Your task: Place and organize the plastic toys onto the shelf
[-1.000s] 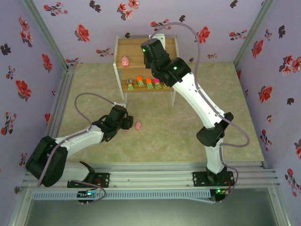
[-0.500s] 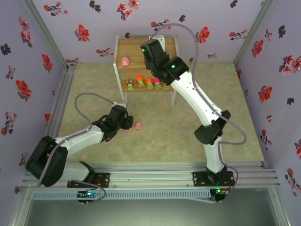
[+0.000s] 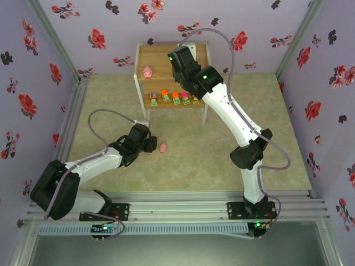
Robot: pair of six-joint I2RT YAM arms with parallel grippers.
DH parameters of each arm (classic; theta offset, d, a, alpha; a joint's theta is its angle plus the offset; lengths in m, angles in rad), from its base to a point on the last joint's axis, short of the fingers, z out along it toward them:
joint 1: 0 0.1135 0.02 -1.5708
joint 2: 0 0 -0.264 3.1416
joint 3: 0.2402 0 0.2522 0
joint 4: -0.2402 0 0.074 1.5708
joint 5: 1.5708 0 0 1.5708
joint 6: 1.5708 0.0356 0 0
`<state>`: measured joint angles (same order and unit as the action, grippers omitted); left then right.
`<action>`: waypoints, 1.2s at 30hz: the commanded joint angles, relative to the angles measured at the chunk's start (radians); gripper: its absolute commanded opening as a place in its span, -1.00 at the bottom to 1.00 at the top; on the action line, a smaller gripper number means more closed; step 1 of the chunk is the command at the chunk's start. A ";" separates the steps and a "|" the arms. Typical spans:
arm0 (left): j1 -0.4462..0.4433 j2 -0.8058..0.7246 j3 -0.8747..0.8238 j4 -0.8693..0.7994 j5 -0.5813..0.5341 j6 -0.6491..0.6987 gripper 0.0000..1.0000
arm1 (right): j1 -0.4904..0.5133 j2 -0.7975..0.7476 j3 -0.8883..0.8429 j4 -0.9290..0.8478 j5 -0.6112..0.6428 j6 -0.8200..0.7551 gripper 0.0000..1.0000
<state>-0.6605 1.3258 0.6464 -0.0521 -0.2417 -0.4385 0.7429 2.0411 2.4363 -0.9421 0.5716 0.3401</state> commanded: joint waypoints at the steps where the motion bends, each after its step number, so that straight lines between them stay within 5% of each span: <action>1: 0.007 0.009 0.033 0.009 0.004 0.019 0.21 | -0.007 0.010 -0.007 -0.006 -0.007 -0.005 -0.83; 10: 0.007 0.010 0.034 0.007 0.004 0.018 0.21 | -0.009 0.014 -0.020 -0.011 -0.003 -0.006 -0.75; 16: 0.007 0.010 0.035 0.006 0.005 0.017 0.22 | -0.009 0.007 -0.016 0.000 -0.010 -0.014 -0.51; 36: 0.007 0.020 0.041 0.009 0.006 0.017 0.22 | 0.022 -0.046 0.072 -0.006 -0.010 -0.052 -0.46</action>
<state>-0.6605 1.3403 0.6598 -0.0525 -0.2417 -0.4385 0.7513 2.0426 2.4619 -0.9417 0.5457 0.3214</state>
